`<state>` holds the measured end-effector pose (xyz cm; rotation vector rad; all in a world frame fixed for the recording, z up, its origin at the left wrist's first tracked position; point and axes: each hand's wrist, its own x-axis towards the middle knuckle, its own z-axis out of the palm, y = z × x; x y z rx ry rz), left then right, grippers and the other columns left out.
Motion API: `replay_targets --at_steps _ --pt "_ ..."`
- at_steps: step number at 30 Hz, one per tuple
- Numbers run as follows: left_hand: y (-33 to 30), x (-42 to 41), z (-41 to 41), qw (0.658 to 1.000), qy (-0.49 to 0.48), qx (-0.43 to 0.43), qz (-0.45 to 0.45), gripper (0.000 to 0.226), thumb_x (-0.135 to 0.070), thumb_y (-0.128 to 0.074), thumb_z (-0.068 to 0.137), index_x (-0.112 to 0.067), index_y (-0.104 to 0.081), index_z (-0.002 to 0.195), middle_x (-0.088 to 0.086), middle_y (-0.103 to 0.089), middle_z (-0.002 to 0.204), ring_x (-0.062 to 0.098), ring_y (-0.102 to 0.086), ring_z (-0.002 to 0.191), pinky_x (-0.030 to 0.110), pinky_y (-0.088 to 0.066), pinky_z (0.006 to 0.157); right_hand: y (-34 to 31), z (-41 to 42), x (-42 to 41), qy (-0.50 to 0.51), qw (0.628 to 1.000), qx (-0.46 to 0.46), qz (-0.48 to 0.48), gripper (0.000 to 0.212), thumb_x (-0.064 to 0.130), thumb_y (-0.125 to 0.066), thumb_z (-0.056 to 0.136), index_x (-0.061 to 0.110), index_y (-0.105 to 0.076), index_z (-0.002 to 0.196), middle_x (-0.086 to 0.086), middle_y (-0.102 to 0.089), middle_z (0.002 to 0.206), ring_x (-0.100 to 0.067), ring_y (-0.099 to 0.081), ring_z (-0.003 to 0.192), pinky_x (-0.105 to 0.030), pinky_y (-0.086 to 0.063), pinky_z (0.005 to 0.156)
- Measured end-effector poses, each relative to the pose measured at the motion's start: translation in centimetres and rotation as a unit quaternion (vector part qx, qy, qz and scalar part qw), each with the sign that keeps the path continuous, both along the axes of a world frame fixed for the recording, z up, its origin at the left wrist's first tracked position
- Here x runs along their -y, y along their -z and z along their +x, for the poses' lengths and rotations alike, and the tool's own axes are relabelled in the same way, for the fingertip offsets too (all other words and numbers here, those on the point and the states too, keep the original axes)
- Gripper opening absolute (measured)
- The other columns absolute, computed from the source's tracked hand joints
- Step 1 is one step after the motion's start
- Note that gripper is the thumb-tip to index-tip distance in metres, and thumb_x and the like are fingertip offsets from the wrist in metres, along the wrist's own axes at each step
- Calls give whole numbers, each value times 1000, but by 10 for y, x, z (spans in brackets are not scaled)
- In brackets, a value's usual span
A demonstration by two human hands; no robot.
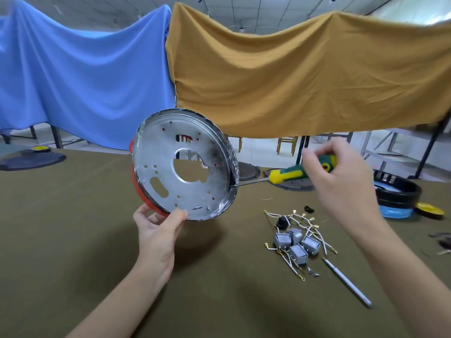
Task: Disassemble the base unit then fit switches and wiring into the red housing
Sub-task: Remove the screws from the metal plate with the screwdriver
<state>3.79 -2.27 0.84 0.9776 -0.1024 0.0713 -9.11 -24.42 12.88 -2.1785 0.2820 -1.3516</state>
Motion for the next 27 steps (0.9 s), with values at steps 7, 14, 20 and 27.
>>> replay_targets --at_steps 7,14,20,27 --pt "-5 0 -6 999 11 42 0 67 -10 -76 55 -31 -45 111 1 -58 108 14 -64 95 31 -54 85 88 -35 -11 16 994 -90 -54 26 26 -75 81 22 -49 74 8 -54 65 -11 -52 62 -18 -40 53" --pt "-2 -4 -3 993 104 52 -37 34 1 -57 91 -17 -46 118 4 -62 106 17 -64 92 41 -57 91 126 -29 -52 -90 892 -337 -286 26 38 -49 88 27 -26 93 8 -23 95 -17 -42 79 -28 -37 57" --pt "-4 -2 -10 978 195 65 -30 63 -14 -59 81 -10 -46 143 8 -66 128 23 -65 106 35 -60 81 111 -29 -42 -99 960 -147 -215 23 42 -52 92 20 -59 93 7 -48 91 -16 -47 87 -30 -45 75" --pt "-4 4 -20 967 231 98 37 62 -14 -60 79 -8 -47 139 11 -64 133 31 -64 118 35 -59 83 101 -13 -38 12 943 -36 -331 45 30 -76 77 15 -68 120 -9 -59 120 -31 -46 115 -46 -39 99"
